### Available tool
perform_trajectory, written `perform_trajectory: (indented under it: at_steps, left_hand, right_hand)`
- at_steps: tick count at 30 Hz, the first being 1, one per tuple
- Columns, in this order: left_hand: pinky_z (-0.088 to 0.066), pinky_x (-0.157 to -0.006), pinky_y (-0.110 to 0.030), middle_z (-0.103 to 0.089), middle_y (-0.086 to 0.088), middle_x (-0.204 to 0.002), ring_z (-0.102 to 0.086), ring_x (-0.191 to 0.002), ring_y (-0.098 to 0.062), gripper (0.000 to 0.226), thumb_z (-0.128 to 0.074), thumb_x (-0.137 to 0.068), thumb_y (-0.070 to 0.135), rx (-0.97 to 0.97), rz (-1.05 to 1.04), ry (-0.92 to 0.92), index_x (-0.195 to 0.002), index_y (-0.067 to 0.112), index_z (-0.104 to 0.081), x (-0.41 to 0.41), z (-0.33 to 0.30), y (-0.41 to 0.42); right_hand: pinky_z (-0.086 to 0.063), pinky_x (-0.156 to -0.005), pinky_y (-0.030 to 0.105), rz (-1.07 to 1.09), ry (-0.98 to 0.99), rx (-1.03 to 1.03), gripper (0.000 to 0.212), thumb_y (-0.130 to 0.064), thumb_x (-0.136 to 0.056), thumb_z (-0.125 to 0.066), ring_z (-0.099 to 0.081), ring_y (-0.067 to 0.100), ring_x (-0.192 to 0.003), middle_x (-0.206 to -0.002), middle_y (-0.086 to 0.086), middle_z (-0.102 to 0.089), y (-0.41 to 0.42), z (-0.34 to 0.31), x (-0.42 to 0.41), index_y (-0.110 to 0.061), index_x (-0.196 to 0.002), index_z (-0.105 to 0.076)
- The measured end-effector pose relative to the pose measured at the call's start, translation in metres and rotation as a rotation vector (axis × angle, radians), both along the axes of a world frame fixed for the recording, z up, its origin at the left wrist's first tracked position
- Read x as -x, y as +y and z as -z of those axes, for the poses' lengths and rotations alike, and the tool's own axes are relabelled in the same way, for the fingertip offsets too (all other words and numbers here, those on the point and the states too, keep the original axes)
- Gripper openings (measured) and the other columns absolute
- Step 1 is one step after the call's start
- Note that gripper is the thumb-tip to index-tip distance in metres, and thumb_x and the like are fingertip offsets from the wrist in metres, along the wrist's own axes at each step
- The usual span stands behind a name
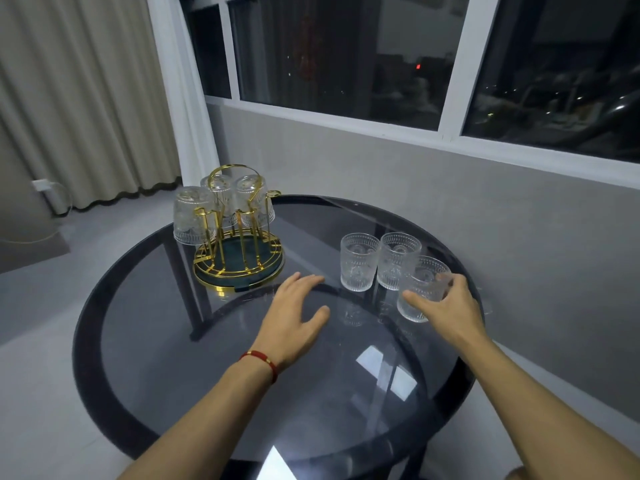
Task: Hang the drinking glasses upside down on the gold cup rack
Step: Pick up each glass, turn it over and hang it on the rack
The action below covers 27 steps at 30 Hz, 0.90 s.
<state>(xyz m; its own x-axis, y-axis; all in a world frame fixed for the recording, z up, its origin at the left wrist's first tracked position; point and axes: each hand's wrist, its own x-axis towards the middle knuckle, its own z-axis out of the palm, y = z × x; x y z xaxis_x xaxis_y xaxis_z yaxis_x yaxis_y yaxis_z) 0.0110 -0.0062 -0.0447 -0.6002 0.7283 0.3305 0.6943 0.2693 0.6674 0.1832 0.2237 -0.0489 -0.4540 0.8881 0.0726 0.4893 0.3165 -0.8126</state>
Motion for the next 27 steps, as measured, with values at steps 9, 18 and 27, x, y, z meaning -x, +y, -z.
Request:
perform_trajectory:
  at_steps: [9,18,27]
  left_hand:
    - [-0.047,-0.103,-0.029,-0.053,0.017,-0.140,-0.048,-0.126,0.003,0.074,-0.065,-0.082,0.062,-0.105,0.130,-0.087,-0.147,0.037,-0.040,-0.016,-0.019,0.000]
    - [-0.053,-0.101,-0.036,-0.065,0.008,-0.127,-0.060,-0.118,-0.003,0.095,-0.086,-0.065,0.058,-0.367,-0.044,-0.480,-0.146,0.032,-0.044,-0.004,-0.032,-0.009]
    - [-0.058,-0.095,-0.041,-0.055,0.003,-0.139,-0.062,-0.121,-0.011,0.088,-0.085,-0.075,0.044,-0.638,-0.033,-0.896,-0.149,0.024,-0.041,0.027,-0.024,-0.019]
  right_hand:
    - [-0.054,-0.094,0.035,-0.337,0.375,-0.193,0.074,-0.055,-0.064,-0.087,-0.062,0.007,-0.122,-0.130,-0.019,-0.062,-0.039,-0.043,0.005,-0.050,-0.128,-0.049]
    - [-0.054,-0.091,0.016,-0.711,0.219,-0.066,0.073,-0.066,-0.069,-0.084,-0.063,-0.007,-0.121,-0.131,-0.025,-0.067,-0.082,-0.034,0.057,-0.058,-0.134,-0.052]
    - [-0.063,-0.085,0.054,-0.617,0.499,0.541,0.053,-0.048,-0.094,-0.065,-0.072,0.041,-0.115,-0.134,0.019,-0.069,-0.096,-0.033,0.104,-0.012,-0.133,-0.062]
